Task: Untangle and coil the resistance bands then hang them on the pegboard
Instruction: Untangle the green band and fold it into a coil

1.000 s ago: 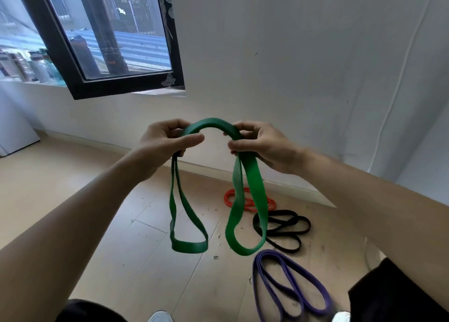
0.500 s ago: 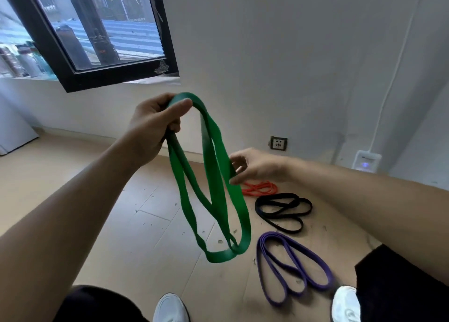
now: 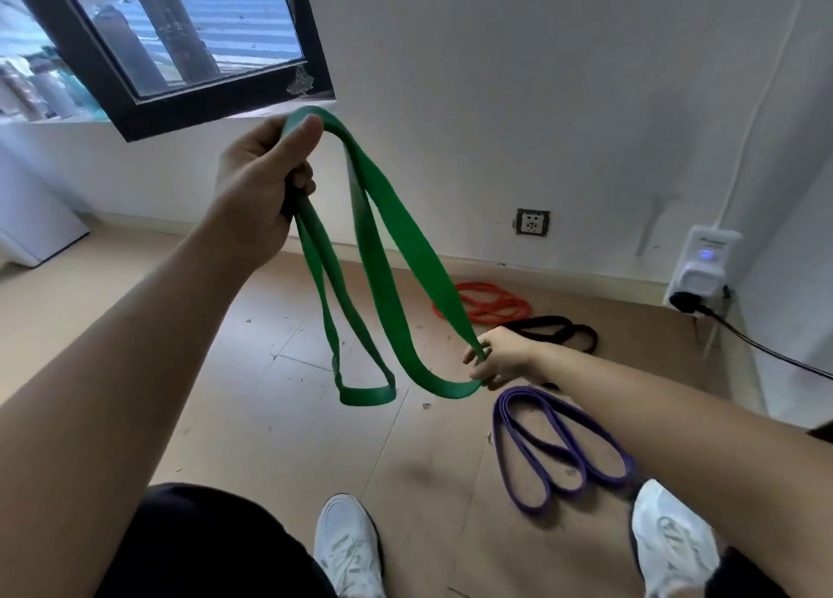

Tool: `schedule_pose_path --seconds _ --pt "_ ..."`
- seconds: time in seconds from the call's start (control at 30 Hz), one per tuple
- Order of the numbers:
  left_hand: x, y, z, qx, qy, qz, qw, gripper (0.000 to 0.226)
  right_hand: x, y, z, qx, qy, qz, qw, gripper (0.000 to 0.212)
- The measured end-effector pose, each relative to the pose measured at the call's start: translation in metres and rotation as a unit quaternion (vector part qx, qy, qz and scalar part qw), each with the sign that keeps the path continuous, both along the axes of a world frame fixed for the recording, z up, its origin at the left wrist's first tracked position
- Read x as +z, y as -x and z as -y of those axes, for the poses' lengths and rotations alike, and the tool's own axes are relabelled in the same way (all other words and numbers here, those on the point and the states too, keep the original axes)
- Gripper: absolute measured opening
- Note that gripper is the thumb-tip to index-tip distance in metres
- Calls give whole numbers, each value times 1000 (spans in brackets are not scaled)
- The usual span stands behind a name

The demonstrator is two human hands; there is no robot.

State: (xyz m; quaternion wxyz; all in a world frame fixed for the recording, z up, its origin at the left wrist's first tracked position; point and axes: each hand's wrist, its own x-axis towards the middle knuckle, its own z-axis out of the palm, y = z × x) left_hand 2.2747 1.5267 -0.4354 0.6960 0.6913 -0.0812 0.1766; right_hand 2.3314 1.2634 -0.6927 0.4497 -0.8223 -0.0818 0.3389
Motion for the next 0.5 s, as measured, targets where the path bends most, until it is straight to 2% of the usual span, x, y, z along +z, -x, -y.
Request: schedule_pose_path --seconds 0.1,0.2,0.3,0.4,0.5 --pt "-8 -1 -7 10 -15 -18 1000 6 -25 16 5 -120 -127 -50 983 22" --pt "-19 -4 -20 51 -37 -51 997 35 -43 22 14 -197 -215 -92 952 21" --pt "-31 -7 -37 103 -39 -75 991 51 -48 24 29 -168 -248 -143 943 17" --pt "-41 -8 -52 133 -38 -94 986 44 -41 26 45 -134 -298 -205 923 36" --pt "-45 -10 -58 151 -35 -108 982 39 -39 24 57 -149 -346 -236 896 37"
